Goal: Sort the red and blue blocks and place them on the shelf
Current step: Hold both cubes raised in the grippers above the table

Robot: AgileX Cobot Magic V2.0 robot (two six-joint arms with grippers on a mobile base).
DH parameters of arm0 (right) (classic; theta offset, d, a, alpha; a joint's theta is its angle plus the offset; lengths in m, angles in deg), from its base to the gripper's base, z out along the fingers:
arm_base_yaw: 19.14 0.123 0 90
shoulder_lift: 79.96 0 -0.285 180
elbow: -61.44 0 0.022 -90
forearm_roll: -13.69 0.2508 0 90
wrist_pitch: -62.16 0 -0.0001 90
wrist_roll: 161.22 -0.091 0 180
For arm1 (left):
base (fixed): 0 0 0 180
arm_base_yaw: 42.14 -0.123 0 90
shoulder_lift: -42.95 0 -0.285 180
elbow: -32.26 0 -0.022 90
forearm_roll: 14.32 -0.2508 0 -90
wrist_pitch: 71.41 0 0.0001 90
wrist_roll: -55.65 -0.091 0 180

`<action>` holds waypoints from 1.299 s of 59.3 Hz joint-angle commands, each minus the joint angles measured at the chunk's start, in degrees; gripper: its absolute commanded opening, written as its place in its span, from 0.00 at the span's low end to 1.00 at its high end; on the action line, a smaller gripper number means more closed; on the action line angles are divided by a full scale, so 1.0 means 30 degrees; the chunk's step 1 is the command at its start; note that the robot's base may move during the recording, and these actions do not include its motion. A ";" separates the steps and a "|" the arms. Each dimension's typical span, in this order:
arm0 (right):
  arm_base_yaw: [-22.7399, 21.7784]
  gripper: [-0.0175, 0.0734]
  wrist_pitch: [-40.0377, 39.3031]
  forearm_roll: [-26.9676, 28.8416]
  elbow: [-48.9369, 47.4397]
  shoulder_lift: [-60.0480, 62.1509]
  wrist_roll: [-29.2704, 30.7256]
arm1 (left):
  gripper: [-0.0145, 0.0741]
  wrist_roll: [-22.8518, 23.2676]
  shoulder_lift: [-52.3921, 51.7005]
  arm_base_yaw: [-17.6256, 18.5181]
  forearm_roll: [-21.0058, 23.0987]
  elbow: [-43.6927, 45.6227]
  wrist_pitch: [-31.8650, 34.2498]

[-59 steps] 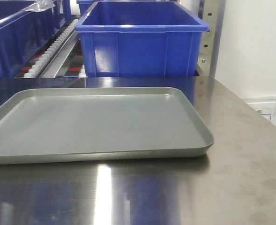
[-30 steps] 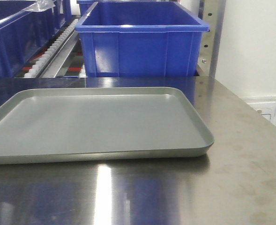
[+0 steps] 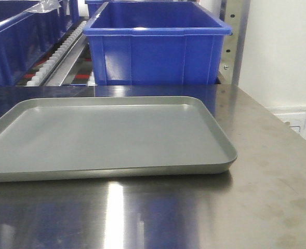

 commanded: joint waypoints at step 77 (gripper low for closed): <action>-0.0073 0.25 -0.1696 -0.0272 -0.0576 0.0116 0.0205 | 0.31 0.0201 -0.0011 -0.0035 -0.0340 0.0572 0.2448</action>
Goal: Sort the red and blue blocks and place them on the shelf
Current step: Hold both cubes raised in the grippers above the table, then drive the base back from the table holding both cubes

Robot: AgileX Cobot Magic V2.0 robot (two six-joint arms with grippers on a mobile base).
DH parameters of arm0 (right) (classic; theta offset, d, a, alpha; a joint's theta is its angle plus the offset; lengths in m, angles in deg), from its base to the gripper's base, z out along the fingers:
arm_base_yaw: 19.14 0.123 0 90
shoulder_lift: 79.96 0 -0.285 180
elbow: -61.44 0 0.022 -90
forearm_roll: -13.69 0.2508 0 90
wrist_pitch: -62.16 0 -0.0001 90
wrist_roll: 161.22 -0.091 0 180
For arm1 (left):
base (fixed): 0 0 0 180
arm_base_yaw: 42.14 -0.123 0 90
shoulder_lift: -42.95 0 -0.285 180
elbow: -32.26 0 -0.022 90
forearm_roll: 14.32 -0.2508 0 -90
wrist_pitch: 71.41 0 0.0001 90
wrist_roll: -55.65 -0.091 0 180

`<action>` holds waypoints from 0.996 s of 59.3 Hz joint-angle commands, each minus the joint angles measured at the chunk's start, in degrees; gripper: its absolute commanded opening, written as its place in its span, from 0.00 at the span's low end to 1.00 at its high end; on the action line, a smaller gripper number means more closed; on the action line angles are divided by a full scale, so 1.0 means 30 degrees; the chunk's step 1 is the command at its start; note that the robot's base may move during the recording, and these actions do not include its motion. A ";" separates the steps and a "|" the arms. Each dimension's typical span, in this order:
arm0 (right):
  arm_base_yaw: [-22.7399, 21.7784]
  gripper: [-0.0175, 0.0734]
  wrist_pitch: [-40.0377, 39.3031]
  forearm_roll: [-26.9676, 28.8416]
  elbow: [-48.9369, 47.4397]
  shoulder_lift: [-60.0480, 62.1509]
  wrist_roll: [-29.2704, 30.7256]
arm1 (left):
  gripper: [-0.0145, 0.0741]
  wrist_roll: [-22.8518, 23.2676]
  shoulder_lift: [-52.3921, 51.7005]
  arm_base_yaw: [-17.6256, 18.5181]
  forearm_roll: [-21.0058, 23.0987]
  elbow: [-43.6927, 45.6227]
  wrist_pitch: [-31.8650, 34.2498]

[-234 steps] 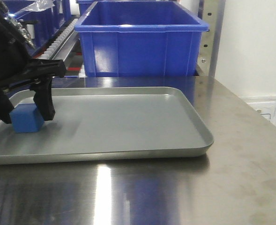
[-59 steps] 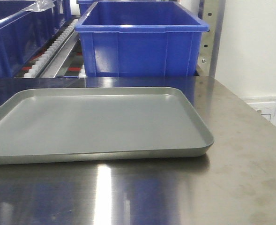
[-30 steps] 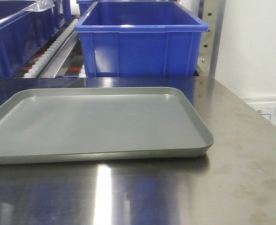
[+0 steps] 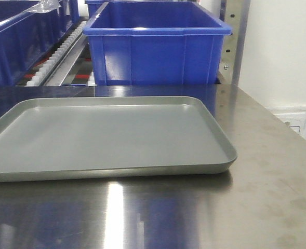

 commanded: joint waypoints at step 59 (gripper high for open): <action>-0.0073 0.25 -0.1696 -0.0272 -0.0576 0.0116 0.0205 | 0.31 0.0201 0.0028 -0.0035 -0.0035 0.0572 0.1638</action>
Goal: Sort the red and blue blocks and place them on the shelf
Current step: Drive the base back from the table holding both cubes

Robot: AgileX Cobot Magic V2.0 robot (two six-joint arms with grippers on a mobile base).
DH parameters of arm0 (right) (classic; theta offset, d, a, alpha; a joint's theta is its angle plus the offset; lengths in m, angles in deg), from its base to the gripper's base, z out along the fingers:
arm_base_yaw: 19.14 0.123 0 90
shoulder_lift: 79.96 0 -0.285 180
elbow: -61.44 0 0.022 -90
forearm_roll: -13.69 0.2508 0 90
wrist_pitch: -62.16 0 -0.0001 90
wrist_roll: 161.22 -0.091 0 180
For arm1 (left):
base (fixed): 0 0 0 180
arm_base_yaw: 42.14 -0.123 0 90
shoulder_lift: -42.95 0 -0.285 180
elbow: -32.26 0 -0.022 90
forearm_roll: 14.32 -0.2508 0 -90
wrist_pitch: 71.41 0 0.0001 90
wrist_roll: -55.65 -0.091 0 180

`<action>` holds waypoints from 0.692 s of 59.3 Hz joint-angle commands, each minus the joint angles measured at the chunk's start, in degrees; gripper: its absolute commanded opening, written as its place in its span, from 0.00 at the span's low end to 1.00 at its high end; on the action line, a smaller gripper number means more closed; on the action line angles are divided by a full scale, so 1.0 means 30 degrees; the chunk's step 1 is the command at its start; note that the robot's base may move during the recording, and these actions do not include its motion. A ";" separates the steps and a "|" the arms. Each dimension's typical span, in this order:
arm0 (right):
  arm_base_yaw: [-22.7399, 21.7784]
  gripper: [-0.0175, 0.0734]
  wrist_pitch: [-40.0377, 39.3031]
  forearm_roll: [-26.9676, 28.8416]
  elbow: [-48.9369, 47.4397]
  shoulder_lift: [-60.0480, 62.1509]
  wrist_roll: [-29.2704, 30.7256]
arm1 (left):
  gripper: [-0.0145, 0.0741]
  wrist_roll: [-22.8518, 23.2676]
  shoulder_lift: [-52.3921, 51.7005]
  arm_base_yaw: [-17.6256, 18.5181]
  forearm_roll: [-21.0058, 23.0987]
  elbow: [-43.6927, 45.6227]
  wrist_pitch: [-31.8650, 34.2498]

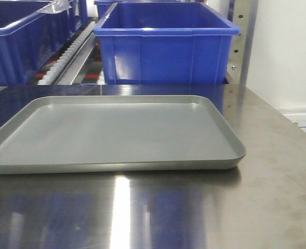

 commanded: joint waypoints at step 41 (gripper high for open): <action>-0.0073 0.25 -0.1696 -0.0272 -0.0576 0.0116 0.0205 | 0.31 0.0201 0.0028 -0.0035 -0.0035 0.0572 0.1593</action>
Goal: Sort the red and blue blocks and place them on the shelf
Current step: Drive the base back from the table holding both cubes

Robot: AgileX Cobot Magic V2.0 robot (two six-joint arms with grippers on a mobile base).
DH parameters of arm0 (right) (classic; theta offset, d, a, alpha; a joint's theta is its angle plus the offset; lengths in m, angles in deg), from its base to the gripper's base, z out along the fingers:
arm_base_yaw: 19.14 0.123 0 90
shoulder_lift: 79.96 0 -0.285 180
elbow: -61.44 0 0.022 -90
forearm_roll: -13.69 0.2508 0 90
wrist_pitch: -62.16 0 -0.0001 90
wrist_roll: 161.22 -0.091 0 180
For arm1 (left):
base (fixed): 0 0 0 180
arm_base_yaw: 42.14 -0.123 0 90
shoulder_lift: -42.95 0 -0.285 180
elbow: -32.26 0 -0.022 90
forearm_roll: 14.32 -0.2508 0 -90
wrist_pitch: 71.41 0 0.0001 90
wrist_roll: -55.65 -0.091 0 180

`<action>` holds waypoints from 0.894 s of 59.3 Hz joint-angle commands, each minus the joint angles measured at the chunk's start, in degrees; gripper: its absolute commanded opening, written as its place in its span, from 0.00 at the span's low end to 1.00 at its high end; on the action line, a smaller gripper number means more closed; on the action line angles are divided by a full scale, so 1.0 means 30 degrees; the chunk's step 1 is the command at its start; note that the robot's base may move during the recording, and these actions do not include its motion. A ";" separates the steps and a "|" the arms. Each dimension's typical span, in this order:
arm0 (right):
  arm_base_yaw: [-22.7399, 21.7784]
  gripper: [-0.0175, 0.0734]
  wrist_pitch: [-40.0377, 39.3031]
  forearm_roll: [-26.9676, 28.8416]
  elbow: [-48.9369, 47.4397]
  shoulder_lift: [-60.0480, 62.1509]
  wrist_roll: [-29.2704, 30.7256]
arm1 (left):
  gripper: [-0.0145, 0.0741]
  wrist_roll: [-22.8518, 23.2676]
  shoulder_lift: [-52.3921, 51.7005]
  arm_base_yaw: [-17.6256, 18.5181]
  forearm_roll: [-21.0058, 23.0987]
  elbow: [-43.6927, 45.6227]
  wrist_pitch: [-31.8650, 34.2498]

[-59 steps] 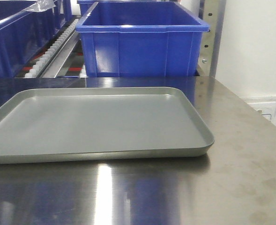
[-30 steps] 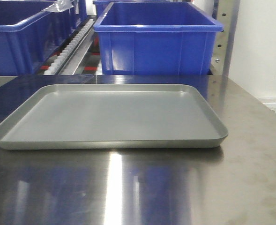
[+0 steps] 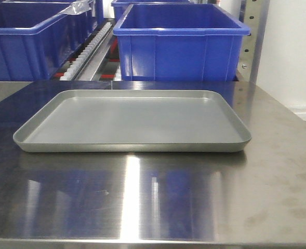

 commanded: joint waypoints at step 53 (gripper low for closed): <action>-0.0073 0.25 -0.1696 -0.0272 -0.0576 0.0085 0.0205 | 0.31 0.0201 0.0028 -0.0035 -0.0035 0.0572 0.1593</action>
